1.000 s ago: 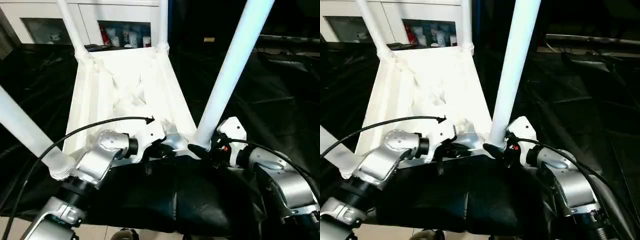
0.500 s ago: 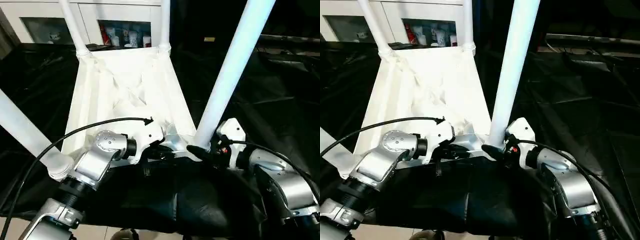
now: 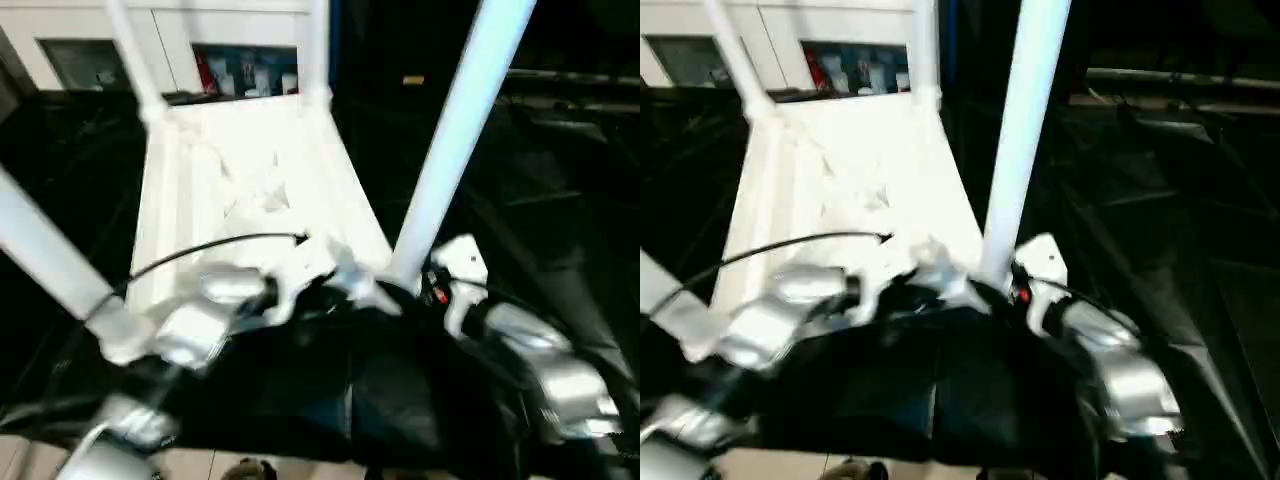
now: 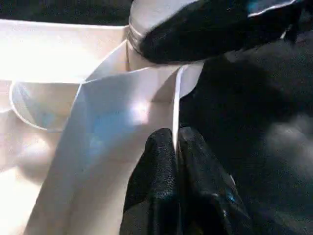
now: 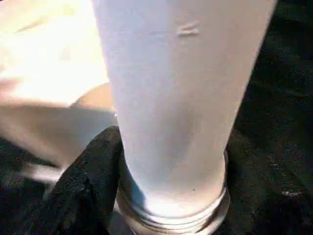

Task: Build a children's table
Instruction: Rotate leg to tighten

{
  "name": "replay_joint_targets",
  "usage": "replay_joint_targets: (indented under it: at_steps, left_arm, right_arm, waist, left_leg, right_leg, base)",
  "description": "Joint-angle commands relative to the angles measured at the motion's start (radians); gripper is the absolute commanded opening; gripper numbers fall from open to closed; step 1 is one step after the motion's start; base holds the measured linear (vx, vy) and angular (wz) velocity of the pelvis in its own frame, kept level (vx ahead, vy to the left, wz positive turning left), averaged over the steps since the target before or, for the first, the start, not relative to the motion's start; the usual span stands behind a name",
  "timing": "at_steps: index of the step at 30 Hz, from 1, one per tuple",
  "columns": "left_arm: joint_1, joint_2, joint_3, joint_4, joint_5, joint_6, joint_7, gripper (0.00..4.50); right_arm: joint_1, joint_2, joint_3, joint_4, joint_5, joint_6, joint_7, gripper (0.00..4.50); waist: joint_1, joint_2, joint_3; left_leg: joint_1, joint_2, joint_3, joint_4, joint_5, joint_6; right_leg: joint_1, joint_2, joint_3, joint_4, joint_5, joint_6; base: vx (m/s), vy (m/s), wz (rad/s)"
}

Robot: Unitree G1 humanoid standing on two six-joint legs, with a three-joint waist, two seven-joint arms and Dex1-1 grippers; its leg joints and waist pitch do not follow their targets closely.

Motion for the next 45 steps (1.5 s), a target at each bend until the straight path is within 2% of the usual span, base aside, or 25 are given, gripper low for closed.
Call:
replay_joint_targets:
  at_steps: [1, 2, 3, 4, 5, 7, 8, 9, 12, 13, 17, 19, 20, 23, 25, 26, 27, 28, 29, 31, 35, 36, 38, 41, 45]
  left_arm:
    - [-0.022, -0.08, 0.026, 0.073, -0.003, 0.021, 0.137, 0.0]
    - [-0.055, -0.132, 0.043, 0.127, 0.006, 0.028, 0.227, 0.0]
    - [-0.063, -0.146, 0.043, 0.14, 0.009, 0.028, 0.241, 0.0]
    - [-0.065, -0.149, 0.042, 0.141, 0.01, 0.028, 0.243, 0.0]
    - [-0.069, -0.156, 0.039, 0.144, 0.014, 0.025, 0.246, 0.0]
    - [-0.07, -0.158, 0.038, 0.145, 0.016, 0.023, 0.247, 0.0]
    - [-0.067, -0.156, 0.03, 0.14, 0.019, 0.019, 0.233, 0.0]
    - [-0.067, -0.156, 0.028, 0.14, 0.021, 0.016, 0.228, 0.0]
    - [-0.052, -0.13, 0.008, 0.126, 0.024, -0.012, 0.169, 0.0]
    - [-0.051, -0.127, 0.009, 0.126, 0.024, -0.015, 0.164, 0.0]
    - [-0.029, -0.089, 0.005, 0.092, 0.011, -0.02, 0.105, 0.0]
    - [-0.021, -0.07, 0.002, 0.077, 0.004, -0.034, 0.071, 0.0]
    - [-0.009, -0.045, -0.003, 0.054, -0.008, -0.044, 0.024, 0.0]
    - [0.001, -0.019, -0.008, 0.036, -0.019, -0.064, -0.024, 0.0]
    - [0.015, 0.017, -0.013, 0.008, -0.039, -0.089, -0.094, 0.0]
    - [0.019, 0.028, -0.015, -0.001, -0.045, -0.094, -0.117, 0.0]
    - [0.019, 0.028, -0.015, -0.001, -0.045, -0.094, -0.117, 0.0]
    - [0.031, 0.057, -0.017, -0.032, -0.056, -0.095, -0.164, 0.0]
    - [0.031, 0.057, -0.017, -0.032, -0.056, -0.095, -0.164, 0.0]
    - [0.046, 0.092, -0.013, -0.07, -0.072, -0.09, -0.208, 0.0]
    - [0.059, 0.113, -0.012, -0.094, -0.083, -0.089, -0.235, 0.0]
    - [0.071, 0.127, -0.016, -0.109, -0.088, -0.087, -0.256, 0.0]
    - [0.081, 0.134, -0.018, -0.122, -0.09, -0.085, -0.27, 0.0]
    - [0.086, 0.136, -0.019, -0.128, -0.09, -0.083, -0.273, 0.0]
    - [0.088, 0.137, -0.02, -0.135, -0.091, -0.076, -0.275, 0.0]
  right_arm:
    - [-0.023, 0.069, -0.003, 0.105, -0.027, 0.038, -0.151, 2.71]
    - [-0.06, 0.11, 0.008, 0.167, -0.062, 0.026, -0.231, 2.71]
    - [-0.07, 0.122, 0.02, 0.184, -0.075, 0.015, -0.238, 2.71]
    - [-0.072, 0.124, 0.025, 0.186, -0.078, 0.011, -0.234, 2.71]
    - [-0.077, 0.132, 0.038, 0.19, -0.09, 0.002, -0.229, 2.71]
    - [-0.079, 0.135, 0.042, 0.191, -0.096, -0.002, -0.228, 2.71]
    - [-0.081, 0.136, 0.05, 0.188, -0.101, -0.016, -0.213, 2.71]
    - [-0.082, 0.137, 0.052, 0.188, -0.103, -0.021, -0.209, 2.71]
    - [-0.084, 0.138, 0.038, 0.177, -0.077, -0.05, -0.172, 2.71]
    - [-0.085, 0.138, 0.035, 0.176, -0.072, -0.054, -0.168, 3.05]
    - [-0.076, 0.091, 0.035, 0.127, -0.052, -0.074, -0.091, 3.05]
    - [-0.071, 0.062, 0.042, 0.103, -0.046, -0.071, -0.05, 3.47]
    - [-0.063, 0.017, 0.056, 0.068, -0.033, -0.06, 0.023, 3.47]
    - [-0.049, -0.032, 0.068, 0.025, -0.004, -0.04, 0.113, 3.65]
    - [-0.018, -0.114, 0.092, -0.048, 0.034, -0.011, 0.243, 3.89]
    - [-0.008, -0.139, 0.1, -0.068, 0.043, -0.004, 0.28, 3.92]
    - [-0.008, -0.139, 0.1, -0.068, 0.043, -0.004, 0.28, 3.92]
    - [0.012, -0.195, 0.099, -0.105, 0.055, 0.014, 0.346, 4.11]
    - [0.012, -0.195, 0.099, -0.105, 0.055, 0.014, 0.346, 4.11]
    - [0.026, -0.259, 0.089, -0.129, 0.047, 0.01, 0.399, 4.25]
    - [0.026, -0.285, 0.075, -0.138, 0.058, 0.012, 0.42, 4.25]
    - [0.021, -0.293, 0.066, -0.142, 0.073, 0.021, 0.424, 4.25]
    - [0.02, -0.291, 0.059, -0.152, 0.09, 0.037, 0.437, 4.25]
    - [0.022, -0.294, 0.068, -0.155, 0.089, 0.043, 0.446, 4.25]
    - [0.027, -0.294, 0.087, -0.152, 0.081, 0.037, 0.458, 3.97]
  waist:
    - [-0.002, -0.022, -0.056]
    - [-0.009, -0.021, -0.054]
    - [-0.008, -0.022, -0.056]
    - [-0.003, -0.024, -0.058]
    - [-0.002, -0.024, -0.059]
    - [0.0, -0.024, -0.061]
    - [0.002, -0.026, -0.063]
    - [0.002, -0.026, -0.063]
    - [0.004, -0.022, -0.055]
    - [0.003, -0.022, -0.056]
    - [-0.001, -0.021, -0.055]
    - [0.0, -0.021, -0.054]
    - [-0.001, -0.021, -0.053]
    - [-0.003, -0.023, -0.051]
    - [0.002, -0.023, -0.05]
    - [0.001, -0.023, -0.051]
    - [0.001, -0.023, -0.051]
    - [0.001, -0.024, -0.05]
    - [0.002, -0.024, -0.05]
    - [0.004, -0.021, -0.052]
    - [0.006, -0.019, -0.056]
    - [0.007, -0.018, -0.058]
    - [0.008, -0.02, -0.059]
    - [0.009, -0.019, -0.06]
    - [0.01, -0.021, -0.06]
  left_leg:
    - [0.009, 0.055, -0.021, -0.069, -0.203, 0.024]
    - [0.009, 0.051, -0.021, -0.071, -0.206, 0.012]
    - [0.009, 0.05, -0.023, -0.071, -0.208, 0.006]
    - [0.012, 0.051, -0.021, -0.067, -0.201, 0.014]
    - [0.006, 0.053, -0.021, -0.067, -0.183, 0.029]
    - [0.005, 0.051, -0.019, -0.064, -0.16, 0.046]
    - [0.001, 0.049, -0.018, -0.061, -0.123, 0.07]
    - [-0.001, 0.049, -0.018, -0.062, -0.12, 0.076]
    - [0.002, 0.052, -0.02, -0.067, -0.166, 0.072]
    - [0.003, 0.053, -0.02, -0.068, -0.172, 0.069]
    - [0.002, 0.054, -0.021, -0.07, -0.185, 0.062]
    - [0.0, 0.054, -0.021, -0.07, -0.186, 0.068]
    - [-0.001, 0.055, -0.021, -0.07, -0.184, 0.073]
    - [-0.001, 0.056, -0.021, -0.071, -0.189, 0.075]
    - [-0.001, 0.059, -0.023, -0.072, -0.186, 0.085]
    - [0.0, 0.061, -0.021, -0.071, -0.183, 0.092]
    - [-0.001, 0.061, -0.021, -0.071, -0.184, 0.094]
    - [-0.001, 0.06, -0.021, -0.071, -0.182, 0.094]
    - [-0.001, 0.06, -0.021, -0.071, -0.182, 0.094]
    - [0.001, 0.064, -0.021, -0.071, -0.179, 0.091]
    - [0.002, 0.065, -0.019, -0.067, -0.144, 0.1]
    - [0.001, 0.064, -0.018, -0.064, -0.116, 0.109]
    - [0.001, 0.064, -0.018, -0.062, -0.095, 0.12]
    - [0.001, 0.065, -0.017, -0.06, -0.084, 0.132]
    - [0.0, 0.064, -0.016, -0.059, -0.083, 0.132]
  right_leg:
    - [0.034, -0.077, 0.041, -0.091, -0.326, -0.192]
    - [0.03, -0.073, 0.04, -0.091, -0.329, -0.193]
    - [0.035, -0.075, 0.039, -0.091, -0.332, -0.19]
    - [0.036, -0.077, 0.041, -0.092, -0.306, -0.185]
    - [0.039, -0.077, 0.043, -0.087, -0.254, -0.186]
    - [0.041, -0.075, 0.042, -0.083, -0.201, -0.188]
    - [0.046, -0.075, 0.041, -0.077, -0.134, -0.199]
    - [0.046, -0.076, 0.04, -0.077, -0.13, -0.201]
    - [0.041, -0.077, 0.039, -0.087, -0.229, -0.192]
    - [0.04, -0.076, 0.039, -0.087, -0.236, -0.19]
    - [0.04, -0.075, 0.04, -0.087, -0.234, -0.188]
    - [0.042, -0.076, 0.04, -0.087, -0.229, -0.189]
    - [0.042, -0.076, 0.04, -0.087, -0.232, -0.19]
    - [0.04, -0.076, 0.04, -0.089, -0.252, -0.191]
    - [0.046, -0.076, 0.04, -0.088, -0.242, -0.188]
    - [0.041, -0.076, 0.041, -0.086, -0.222, -0.195]
    - [0.041, -0.076, 0.041, -0.085, -0.217, -0.199]
    - [0.041, -0.076, 0.04, -0.086, -0.22, -0.205]
    - [0.041, -0.077, 0.04, -0.086, -0.224, -0.206]
    - [0.04, -0.079, 0.04, -0.084, -0.223, -0.214]
    - [0.04, -0.078, 0.04, -0.077, -0.147, -0.239]
    - [0.043, -0.078, 0.039, -0.072, -0.092, -0.255]
    - [0.045, -0.076, 0.038, -0.067, -0.048, -0.266]
    - [0.046, -0.078, 0.037, -0.063, -0.017, -0.279]
    - [0.047, -0.078, 0.037, -0.063, -0.026, -0.278]
  base:
    - [0.0, 0.0, 0.0]
    - [0.0, 0.0, 0.0]
    - [0.0, 0.0, 0.0]
    - [0.0, 0.0, 0.0]
    - [0.0, 0.0, 0.0]
    - [0.0, 0.0, 0.0]
    - [0.0, 0.0, 0.0]
    - [0.0, 0.0, 0.0]
    - [0.0, 0.0, 0.0]
    - [0.0, 0.0, 0.0]
    - [0.0, 0.0, 0.0]
    - [0.0, 0.0, 0.0]
    - [0.0, 0.0, 0.0]
    - [0.0, 0.0, 0.0]
    - [0.0, 0.0, 0.0]
    - [0.0, 0.0, 0.0]
    - [0.0, 0.0, 0.0]
    - [0.0, 0.0, 0.0]
    - [0.0, 0.0, 0.0]
    - [0.0, 0.0, 0.0]
    - [0.0, 0.0, 0.0]
    - [0.0, 0.0, 0.0]
    - [0.0, 0.0, 0.0]
    - [0.0, 0.0, 0.0]
    - [0.0, 0.0, 0.0]
